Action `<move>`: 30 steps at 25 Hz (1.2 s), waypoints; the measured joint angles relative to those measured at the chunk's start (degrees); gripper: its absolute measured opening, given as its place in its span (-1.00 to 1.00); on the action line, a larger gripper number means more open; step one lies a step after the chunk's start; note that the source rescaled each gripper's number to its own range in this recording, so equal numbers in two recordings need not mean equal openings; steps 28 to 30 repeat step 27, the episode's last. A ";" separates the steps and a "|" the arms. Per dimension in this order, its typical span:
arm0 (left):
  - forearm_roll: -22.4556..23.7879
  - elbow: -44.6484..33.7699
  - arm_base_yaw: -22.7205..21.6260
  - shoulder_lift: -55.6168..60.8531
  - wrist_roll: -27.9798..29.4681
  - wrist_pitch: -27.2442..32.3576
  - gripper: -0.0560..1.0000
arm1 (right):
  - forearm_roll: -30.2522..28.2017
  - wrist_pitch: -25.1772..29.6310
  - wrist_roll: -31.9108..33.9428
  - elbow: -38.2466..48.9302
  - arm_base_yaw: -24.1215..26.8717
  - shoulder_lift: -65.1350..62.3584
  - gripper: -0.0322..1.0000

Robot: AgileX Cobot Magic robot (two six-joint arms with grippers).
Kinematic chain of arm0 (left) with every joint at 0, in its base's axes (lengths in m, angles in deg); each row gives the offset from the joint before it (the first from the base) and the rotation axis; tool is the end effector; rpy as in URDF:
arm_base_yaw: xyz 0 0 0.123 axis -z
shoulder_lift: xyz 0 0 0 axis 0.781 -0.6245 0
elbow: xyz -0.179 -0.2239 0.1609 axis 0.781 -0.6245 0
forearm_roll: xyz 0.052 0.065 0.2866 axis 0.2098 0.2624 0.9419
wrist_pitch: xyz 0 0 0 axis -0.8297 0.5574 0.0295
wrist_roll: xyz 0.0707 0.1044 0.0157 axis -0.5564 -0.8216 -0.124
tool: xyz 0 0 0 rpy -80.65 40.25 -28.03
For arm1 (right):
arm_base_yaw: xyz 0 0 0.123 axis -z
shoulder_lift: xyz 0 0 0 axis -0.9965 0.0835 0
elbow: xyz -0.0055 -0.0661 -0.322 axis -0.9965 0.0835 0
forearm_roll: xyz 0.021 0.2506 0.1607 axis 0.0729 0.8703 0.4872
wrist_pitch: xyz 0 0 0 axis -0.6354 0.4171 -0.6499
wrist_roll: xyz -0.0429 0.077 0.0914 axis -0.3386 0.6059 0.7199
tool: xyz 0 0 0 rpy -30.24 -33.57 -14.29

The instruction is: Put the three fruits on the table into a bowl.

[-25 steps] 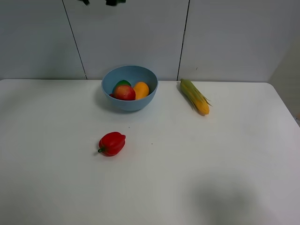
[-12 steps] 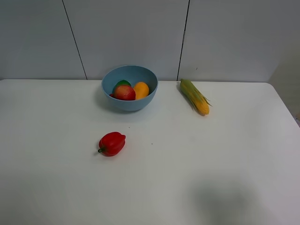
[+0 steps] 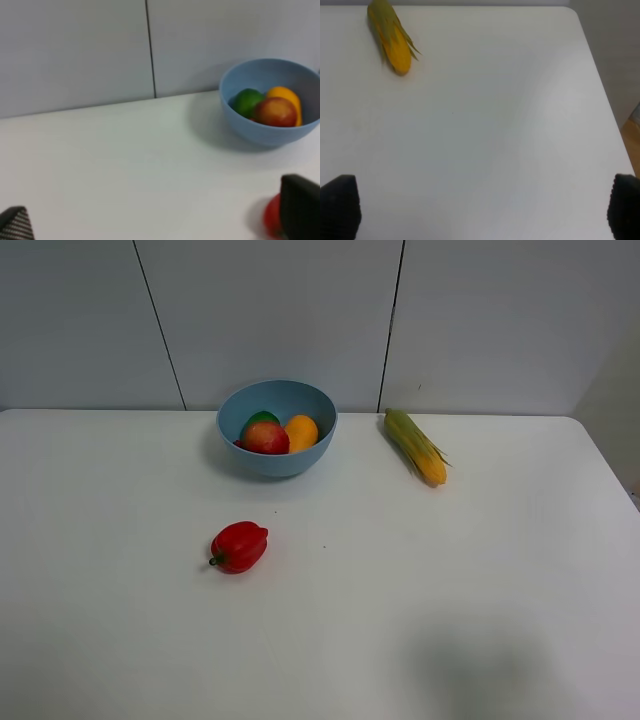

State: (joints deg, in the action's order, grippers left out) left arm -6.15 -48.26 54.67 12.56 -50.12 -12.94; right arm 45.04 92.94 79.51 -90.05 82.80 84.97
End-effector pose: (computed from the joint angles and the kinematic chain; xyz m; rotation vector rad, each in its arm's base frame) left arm 0.0422 -0.0044 0.3675 0.0370 1.8450 -0.0744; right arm 0.0226 -0.0051 0.2850 0.0698 2.0446 0.0296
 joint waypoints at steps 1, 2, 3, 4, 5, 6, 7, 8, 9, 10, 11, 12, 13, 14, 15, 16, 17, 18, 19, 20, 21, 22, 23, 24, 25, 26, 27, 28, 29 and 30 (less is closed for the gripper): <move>0.00 -2.34 0.00 5.14 0.19 0.06 0.94 | 0.00 0.00 0.00 0.00 0.00 0.00 1.00; 0.00 -4.34 0.00 8.09 0.32 0.99 0.94 | 0.00 0.00 0.00 0.00 0.00 0.00 1.00; 0.00 -5.29 -0.06 9.72 0.32 2.40 0.94 | 0.00 0.00 0.00 0.00 0.00 0.00 1.00; 0.18 -5.81 -0.19 9.49 0.43 4.13 0.94 | 0.00 0.00 0.00 0.00 0.00 0.00 1.00; 0.35 -6.35 -0.26 8.69 0.51 6.09 0.94 | 0.00 0.00 0.00 0.00 0.00 0.00 1.00; 0.72 -6.84 -0.26 7.76 0.56 7.94 0.94 | 0.00 0.00 0.00 0.00 0.00 0.00 1.00; 1.11 -7.42 -0.26 7.16 0.56 8.99 0.94 | 0.00 0.00 0.00 0.00 0.00 0.00 1.00; 1.11 -7.94 -0.26 6.92 0.56 9.98 0.94 | 0.00 0.00 0.00 0.00 0.00 0.00 1.00; 1.11 -8.62 -0.26 6.94 0.56 10.71 0.94 | 0.00 0.00 0.00 0.00 0.00 0.00 1.00; 1.11 -9.19 -0.26 6.94 0.56 11.29 0.94 | 0.00 0.00 0.00 0.00 0.00 0.00 1.00; 1.11 -9.39 -0.26 6.94 0.56 11.56 0.94 | 0.00 0.00 0.00 0.00 0.00 0.00 1.00; 1.11 -9.41 -0.26 6.94 0.56 11.55 0.94 | 0.00 0.00 0.00 0.00 0.00 0.00 1.00; 1.11 -9.41 -0.26 6.94 0.56 11.49 0.94 | 0.00 0.00 0.00 0.00 0.00 0.00 1.00; 1.11 -9.41 -0.26 6.94 0.56 11.49 0.94 | 0.00 0.00 0.00 0.00 0.00 0.00 1.00; 1.11 -9.53 -0.26 6.94 0.56 11.31 0.94 | 0.00 0.00 0.00 0.00 0.00 0.00 1.00; 1.42 -9.93 -0.26 6.94 0.56 10.94 0.94 | 0.00 0.00 0.00 0.00 0.00 0.00 1.00; 1.51 -10.31 -0.26 6.99 0.56 10.82 0.94 | 0.00 0.00 0.00 0.00 0.00 0.00 1.00; 1.63 -10.54 -0.26 6.99 0.56 10.72 0.94 | 0.00 0.00 0.00 0.00 0.00 0.00 1.00; 1.65 -10.56 -0.26 6.99 0.56 10.72 0.94 | 0.00 0.00 0.00 0.00 0.00 0.00 1.00; 1.70 -10.56 -0.26 6.99 0.56 10.58 0.94 | 0.00 0.00 0.00 0.00 0.00 0.00 1.00; 1.70 -10.56 -0.26 6.99 0.56 10.45 0.94 | 0.00 0.00 0.00 0.00 0.00 0.00 1.00; 1.70 -10.56 -0.26 6.99 0.56 10.31 0.94 | 0.00 0.00 0.00 0.00 0.00 0.00 1.00; 1.70 -10.56 -0.26 6.99 0.56 10.26 0.94 | 0.00 0.00 0.00 0.00 0.00 0.00 1.00; 1.70 -10.56 -0.26 6.99 0.56 10.26 0.94 | 0.00 0.00 0.00 0.00 0.00 0.00 1.00; 1.70 -10.56 -0.26 6.99 0.56 10.26 0.94 | 0.00 0.00 0.00 0.00 0.00 0.00 1.00; 1.70 -10.56 -0.26 6.99 0.56 10.26 0.94 | 0.00 0.00 0.00 0.00 0.00 0.00 1.00; 1.70 -10.56 -0.26 6.99 0.56 10.26 0.94 | 0.00 0.00 0.00 0.00 0.00 0.00 1.00; 1.70 -10.56 -0.26 6.99 0.56 10.26 0.94 | 0.00 0.00 0.00 0.00 0.00 0.00 1.00; 1.70 -10.56 -0.26 6.99 0.56 10.26 0.94 | 0.00 0.00 0.00 0.00 0.00 0.00 1.00; 1.70 -10.56 -0.26 6.99 0.56 10.26 0.94 | 0.00 0.00 0.00 0.00 0.00 0.00 1.00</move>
